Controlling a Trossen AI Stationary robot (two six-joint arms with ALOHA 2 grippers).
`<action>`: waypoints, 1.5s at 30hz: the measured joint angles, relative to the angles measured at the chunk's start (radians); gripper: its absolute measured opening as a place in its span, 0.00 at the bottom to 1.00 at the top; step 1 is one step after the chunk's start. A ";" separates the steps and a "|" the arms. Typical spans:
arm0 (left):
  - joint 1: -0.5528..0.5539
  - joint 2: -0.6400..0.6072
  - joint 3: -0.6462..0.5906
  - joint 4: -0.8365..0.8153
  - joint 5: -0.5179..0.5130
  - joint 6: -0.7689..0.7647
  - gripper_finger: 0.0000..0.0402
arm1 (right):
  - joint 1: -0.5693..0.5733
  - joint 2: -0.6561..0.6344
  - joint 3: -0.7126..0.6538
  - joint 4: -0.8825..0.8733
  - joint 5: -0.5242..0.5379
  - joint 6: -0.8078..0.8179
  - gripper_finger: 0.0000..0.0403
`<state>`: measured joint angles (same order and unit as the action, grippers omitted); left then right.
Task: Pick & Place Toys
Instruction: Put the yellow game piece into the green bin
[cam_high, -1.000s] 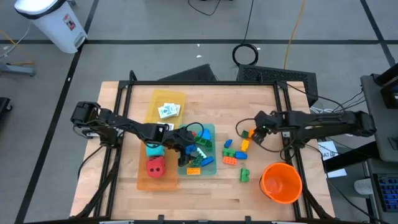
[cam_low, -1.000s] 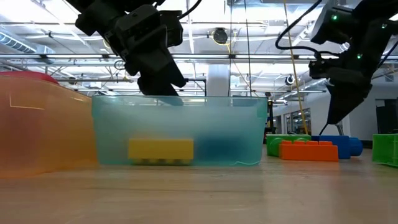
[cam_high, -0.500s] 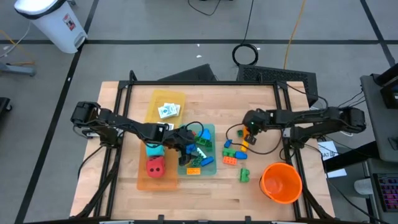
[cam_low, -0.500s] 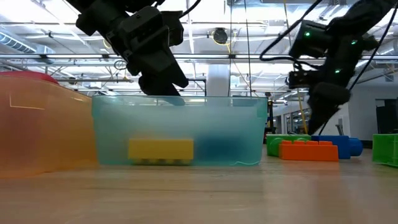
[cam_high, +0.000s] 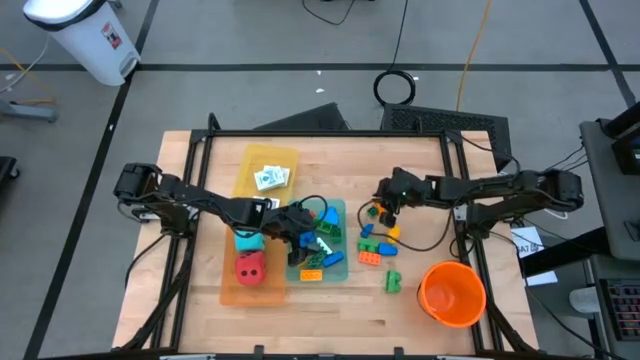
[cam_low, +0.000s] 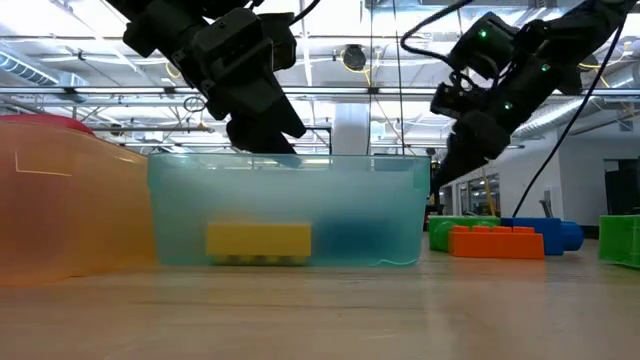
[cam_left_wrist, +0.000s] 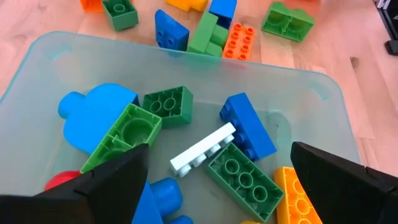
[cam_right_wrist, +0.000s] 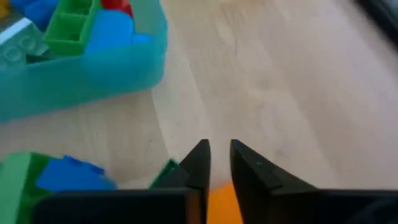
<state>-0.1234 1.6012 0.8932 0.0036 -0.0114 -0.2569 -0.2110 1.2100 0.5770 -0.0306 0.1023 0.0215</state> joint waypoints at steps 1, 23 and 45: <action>0.000 0.000 0.000 0.000 0.000 0.000 0.98 | 0.004 -0.005 0.001 -0.028 -0.002 0.032 0.14; 0.000 0.000 0.000 0.022 -0.017 0.000 0.98 | -0.090 0.154 0.000 -0.141 0.005 0.069 0.77; 0.000 0.000 0.000 0.024 -0.017 0.000 0.98 | -0.088 -0.075 0.000 -0.387 -0.001 0.232 0.61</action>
<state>-0.1238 1.6012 0.8932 0.0273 -0.0288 -0.2573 -0.2993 1.1349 0.5774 -0.4172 0.1011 0.2540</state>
